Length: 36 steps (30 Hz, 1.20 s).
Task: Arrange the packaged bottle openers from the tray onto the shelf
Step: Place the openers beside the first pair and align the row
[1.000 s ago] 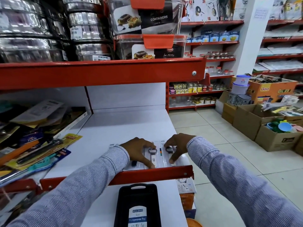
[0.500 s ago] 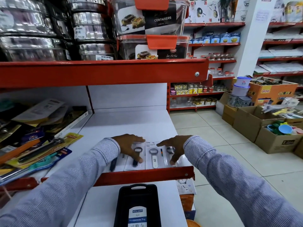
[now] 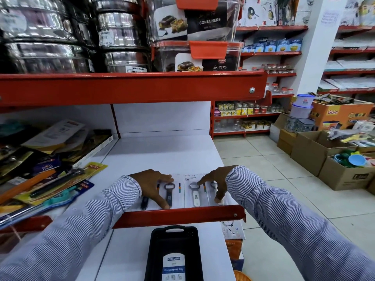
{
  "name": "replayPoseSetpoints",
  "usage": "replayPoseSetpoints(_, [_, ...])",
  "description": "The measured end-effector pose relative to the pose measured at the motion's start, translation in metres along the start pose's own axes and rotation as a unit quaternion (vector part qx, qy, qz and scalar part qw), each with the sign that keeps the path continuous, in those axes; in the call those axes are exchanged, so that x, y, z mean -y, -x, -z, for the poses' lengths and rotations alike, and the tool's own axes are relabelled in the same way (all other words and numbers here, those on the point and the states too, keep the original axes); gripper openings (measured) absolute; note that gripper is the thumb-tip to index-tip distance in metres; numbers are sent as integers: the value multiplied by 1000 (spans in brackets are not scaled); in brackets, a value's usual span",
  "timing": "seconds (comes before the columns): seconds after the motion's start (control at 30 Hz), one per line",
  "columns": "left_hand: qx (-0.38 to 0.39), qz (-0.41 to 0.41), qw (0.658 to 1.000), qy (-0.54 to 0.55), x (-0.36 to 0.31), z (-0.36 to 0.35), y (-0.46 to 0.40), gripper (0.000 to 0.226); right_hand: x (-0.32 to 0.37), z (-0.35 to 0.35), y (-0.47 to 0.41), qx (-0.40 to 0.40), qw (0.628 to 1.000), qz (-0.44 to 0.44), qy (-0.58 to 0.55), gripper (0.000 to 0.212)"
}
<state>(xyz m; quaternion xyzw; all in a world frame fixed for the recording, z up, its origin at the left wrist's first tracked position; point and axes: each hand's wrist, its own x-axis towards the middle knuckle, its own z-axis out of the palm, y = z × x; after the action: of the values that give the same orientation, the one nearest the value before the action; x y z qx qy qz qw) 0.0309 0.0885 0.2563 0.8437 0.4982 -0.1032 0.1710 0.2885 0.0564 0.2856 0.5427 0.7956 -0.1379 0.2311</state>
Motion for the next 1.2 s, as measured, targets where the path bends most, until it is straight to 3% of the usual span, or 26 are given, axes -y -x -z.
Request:
replayPoseSetpoints(0.17, [-17, -6, 1000, 26, -11, -2, 6, 123, -3, -3, -5, -2, 1000, -7, -10, 82])
replayPoseSetpoints(0.37, [-17, -3, 1000, 4, -17, -1, 5, 102, -9, -12, -27, -43, 999, -24, 4, 78])
replayPoseSetpoints(0.5, [-4, 2, 1000, -5, -18, 0, 5, 126, -21, -19, -45, -50, 998, -38, 7, 81])
replayPoseSetpoints(0.67, [-20, 2, 999, 38, 1, 7, 9, 131, -44, -29, -82, -55, 998, -43, -11, 85])
replayPoseSetpoints(0.77, [1, 44, 999, 4, 29, 23, 13, 134, -61, -37, -107, -64, 997, -40, -17, 93])
replayPoseSetpoints(0.9, [47, 93, 993, -54, 52, 20, 22, 115, -43, -27, -81, -63, 997, -31, -13, 91])
replayPoseSetpoints(1.07, [34, 55, 997, -31, 48, 12, 26, 139, -22, -19, -53, -59, 998, -18, -6, 89])
replayPoseSetpoints(1.2, [28, 55, 997, -38, 50, 11, 22, 126, -13, -16, -40, -56, 998, -17, 8, 87])
